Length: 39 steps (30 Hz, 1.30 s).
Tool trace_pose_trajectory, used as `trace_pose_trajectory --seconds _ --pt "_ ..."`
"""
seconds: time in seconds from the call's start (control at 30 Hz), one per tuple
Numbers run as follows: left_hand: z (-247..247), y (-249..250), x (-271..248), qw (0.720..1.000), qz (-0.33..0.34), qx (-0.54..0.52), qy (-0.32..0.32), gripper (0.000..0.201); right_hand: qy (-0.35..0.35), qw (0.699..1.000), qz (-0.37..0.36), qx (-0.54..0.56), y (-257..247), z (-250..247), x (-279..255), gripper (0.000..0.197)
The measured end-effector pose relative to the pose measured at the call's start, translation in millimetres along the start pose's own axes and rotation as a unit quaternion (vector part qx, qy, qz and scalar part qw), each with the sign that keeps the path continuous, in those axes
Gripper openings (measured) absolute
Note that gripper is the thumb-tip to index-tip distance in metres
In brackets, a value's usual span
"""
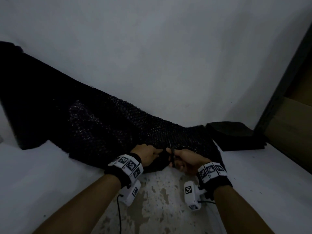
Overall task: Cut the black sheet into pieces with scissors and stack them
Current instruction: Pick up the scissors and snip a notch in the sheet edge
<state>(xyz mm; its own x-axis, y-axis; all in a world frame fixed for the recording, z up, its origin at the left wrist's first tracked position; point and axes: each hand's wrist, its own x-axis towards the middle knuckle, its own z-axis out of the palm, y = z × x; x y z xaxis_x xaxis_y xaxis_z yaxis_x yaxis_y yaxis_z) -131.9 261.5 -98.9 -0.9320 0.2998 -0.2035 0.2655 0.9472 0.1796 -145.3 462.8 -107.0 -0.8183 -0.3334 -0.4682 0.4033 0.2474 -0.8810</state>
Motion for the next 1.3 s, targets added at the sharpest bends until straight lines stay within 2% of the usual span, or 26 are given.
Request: trace_pose_trajectory --seconds 0.1,0.2,0.23,0.33,0.43,0.67,0.83,0.97,1.13,1.3 --pt "-13 -5 8 0.998 -0.029 -0.036 0.041 0.042 -0.017 1.0 0.014 0.005 2 -5 4 0.044" --pt "-30 -5 19 0.993 -0.056 -0.021 0.098 0.044 -0.034 0.999 0.021 0.007 1 -6 6 0.043" --pt "-32 -4 24 0.994 -0.041 -0.03 0.093 0.046 -0.037 0.999 0.023 0.008 1 -6 6 0.042" --pt "-27 -3 37 0.999 0.01 -0.046 0.02 0.056 -0.048 0.998 0.022 0.019 2 -9 6 0.041" --pt "-13 -4 45 1.0 0.011 -0.02 -0.016 0.064 -0.043 0.999 0.011 0.02 6 -12 8 0.042" --pt "-7 -7 51 0.998 0.0 0.061 -0.03 0.063 -0.031 0.999 -0.02 0.02 8 -10 9 0.03" --pt "-12 -6 50 0.995 -0.007 0.093 -0.043 0.065 -0.017 0.999 -0.034 0.009 14 -14 17 0.04" --pt "-13 -9 47 0.995 -0.002 0.085 -0.044 0.063 -0.014 0.999 -0.033 0.018 13 -14 14 0.034" --pt "-14 -11 47 0.996 -0.006 0.077 -0.046 0.064 -0.053 0.998 0.003 0.027 11 -15 13 0.053" --pt "-14 -10 47 0.996 0.001 0.077 -0.042 0.062 -0.047 0.999 -0.001 0.011 3 -10 17 0.048"
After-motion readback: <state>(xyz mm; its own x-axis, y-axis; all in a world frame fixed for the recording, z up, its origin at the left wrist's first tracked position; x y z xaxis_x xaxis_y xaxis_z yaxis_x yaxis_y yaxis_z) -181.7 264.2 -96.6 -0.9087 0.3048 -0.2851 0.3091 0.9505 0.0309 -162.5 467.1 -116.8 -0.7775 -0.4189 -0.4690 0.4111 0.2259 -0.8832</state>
